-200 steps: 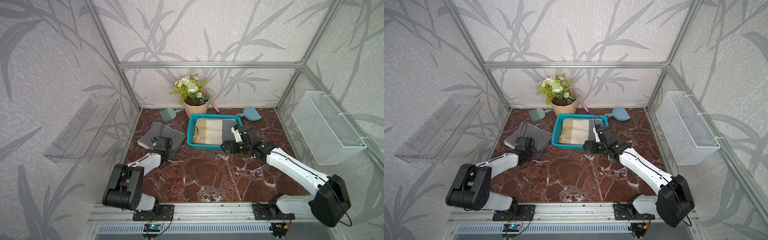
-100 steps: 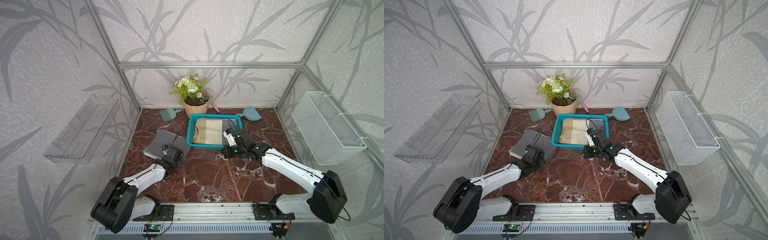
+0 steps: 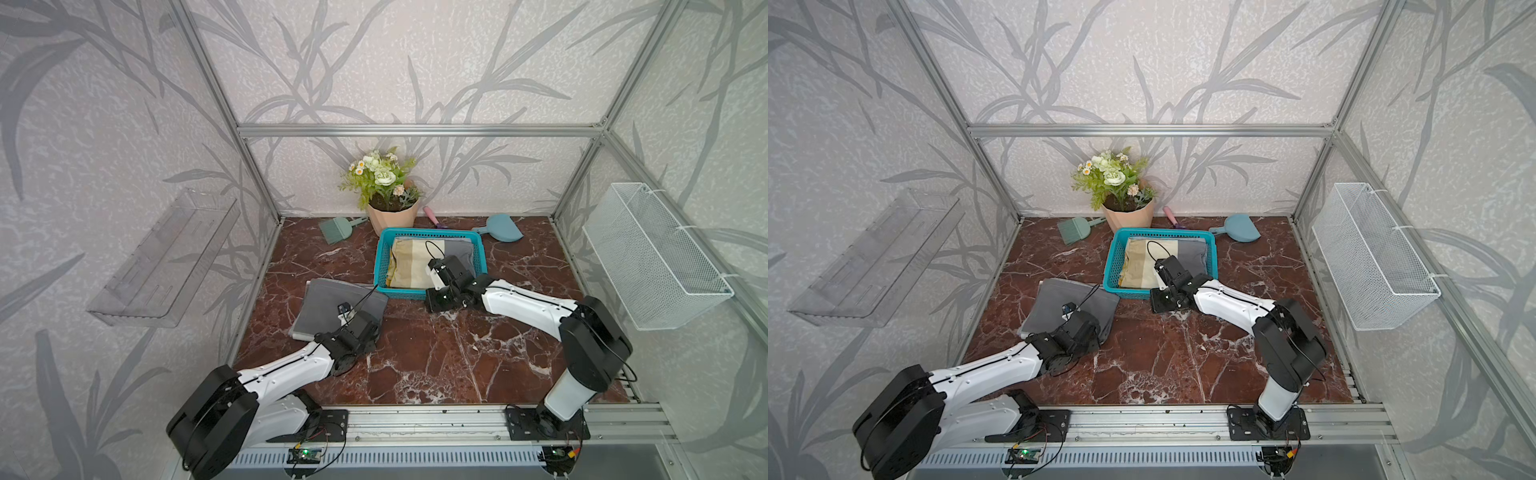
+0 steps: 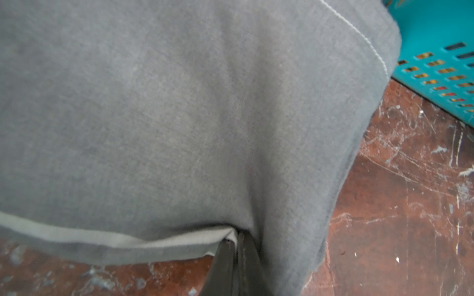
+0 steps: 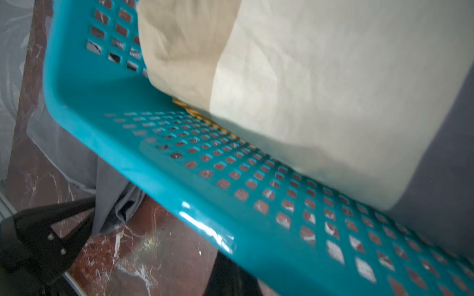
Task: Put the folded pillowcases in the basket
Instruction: Adjust the basket at the center of the board.
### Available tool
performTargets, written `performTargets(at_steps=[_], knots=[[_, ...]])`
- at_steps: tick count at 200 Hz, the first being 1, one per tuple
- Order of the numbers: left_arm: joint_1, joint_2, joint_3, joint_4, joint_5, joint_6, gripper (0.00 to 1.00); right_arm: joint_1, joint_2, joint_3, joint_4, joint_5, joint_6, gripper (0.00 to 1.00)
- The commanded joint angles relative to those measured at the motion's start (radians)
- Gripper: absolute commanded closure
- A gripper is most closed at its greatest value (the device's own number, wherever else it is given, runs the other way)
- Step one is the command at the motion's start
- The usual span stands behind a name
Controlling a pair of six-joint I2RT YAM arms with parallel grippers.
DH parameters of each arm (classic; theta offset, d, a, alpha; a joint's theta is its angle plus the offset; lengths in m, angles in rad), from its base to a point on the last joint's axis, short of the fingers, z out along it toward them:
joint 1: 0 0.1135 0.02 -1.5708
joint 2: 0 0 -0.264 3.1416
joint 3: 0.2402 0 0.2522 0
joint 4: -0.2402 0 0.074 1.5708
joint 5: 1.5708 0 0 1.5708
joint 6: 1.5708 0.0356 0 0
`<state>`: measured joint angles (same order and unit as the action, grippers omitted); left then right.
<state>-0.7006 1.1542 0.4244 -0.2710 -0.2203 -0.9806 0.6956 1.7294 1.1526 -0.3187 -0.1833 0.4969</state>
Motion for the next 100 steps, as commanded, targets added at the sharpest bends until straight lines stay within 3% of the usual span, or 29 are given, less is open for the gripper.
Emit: performTargets(at_steps=[1, 46, 74, 85, 100], knots=[[-0.024, -0.023, 0.019, -0.062, -0.023, -0.019, 0.91, 0.003, 0.049, 0.062, 0.023, 0.043, -0.014, 1.00], [-0.059, -0.059, 0.050, -0.094, -0.015, -0.014, 0.88, 0.004, 0.144, 0.165, 0.018, 0.059, -0.022, 1.00], [-0.082, -0.053, 0.065, -0.050, 0.068, 0.020, 0.84, 0.003, 0.193, 0.217, 0.025, 0.039, -0.015, 0.99], [-0.094, -0.045, 0.068, -0.031, 0.098, 0.019, 0.81, 0.006, 0.195, 0.230, 0.020, 0.023, -0.008, 0.91], [-0.116, -0.033, 0.082, -0.029, 0.114, 0.019, 0.72, 0.018, 0.166, 0.211, 0.035, 0.001, 0.006, 0.62]])
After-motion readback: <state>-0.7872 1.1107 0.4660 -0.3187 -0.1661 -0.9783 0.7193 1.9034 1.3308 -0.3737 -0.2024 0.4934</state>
